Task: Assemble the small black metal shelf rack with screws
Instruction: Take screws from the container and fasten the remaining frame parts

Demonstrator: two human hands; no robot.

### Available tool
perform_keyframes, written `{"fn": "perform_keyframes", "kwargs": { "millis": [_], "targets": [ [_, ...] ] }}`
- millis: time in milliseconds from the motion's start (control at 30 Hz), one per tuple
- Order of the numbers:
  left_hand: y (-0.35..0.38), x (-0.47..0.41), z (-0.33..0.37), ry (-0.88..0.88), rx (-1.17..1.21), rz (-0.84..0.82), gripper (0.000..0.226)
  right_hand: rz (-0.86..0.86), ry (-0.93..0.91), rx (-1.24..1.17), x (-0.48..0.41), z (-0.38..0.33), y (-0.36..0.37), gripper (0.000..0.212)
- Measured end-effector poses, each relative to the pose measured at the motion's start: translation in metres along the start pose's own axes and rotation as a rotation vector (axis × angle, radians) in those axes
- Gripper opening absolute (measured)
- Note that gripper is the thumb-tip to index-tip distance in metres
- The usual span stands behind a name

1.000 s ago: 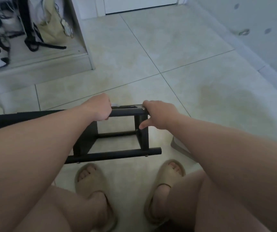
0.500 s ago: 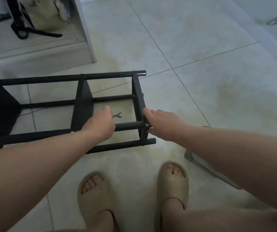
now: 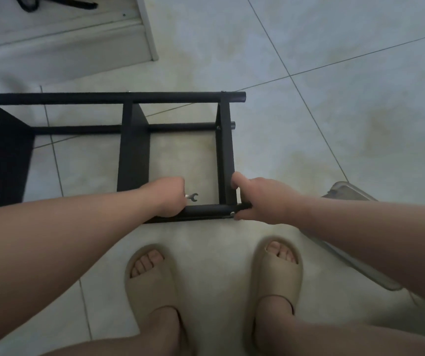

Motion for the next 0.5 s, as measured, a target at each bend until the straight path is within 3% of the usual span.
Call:
{"fn": "perform_keyframes", "kwargs": {
  "millis": [67,233,367,500],
  "targets": [
    [0.003,0.004,0.001,-0.009,-0.056,-0.051,0.021,0.013,0.026,0.077,0.003,-0.002,-0.003,0.073],
    [0.018,0.001,-0.009,-0.021,-0.038,-0.136,0.028,0.081,0.021,0.318,-0.002,-0.007,-0.005,0.141],
    [0.027,-0.017,-0.012,0.019,0.213,-0.174,0.016,0.057,-0.039,0.427,-0.014,-0.009,-0.003,0.154],
    [0.024,-0.039,-0.007,0.128,0.306,-0.161,0.021,0.077,-0.103,0.411,-0.024,-0.011,-0.003,0.157]
  ]
}}
Point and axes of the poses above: each hand's wrist, its own x-axis away from the middle knuckle, its own y-axis out of the palm, z = x × y, the point moved 10 cm from there along -x, towards the middle knuckle, and after that the axes turned 2 degrees about -z, right-handed, at the moved point
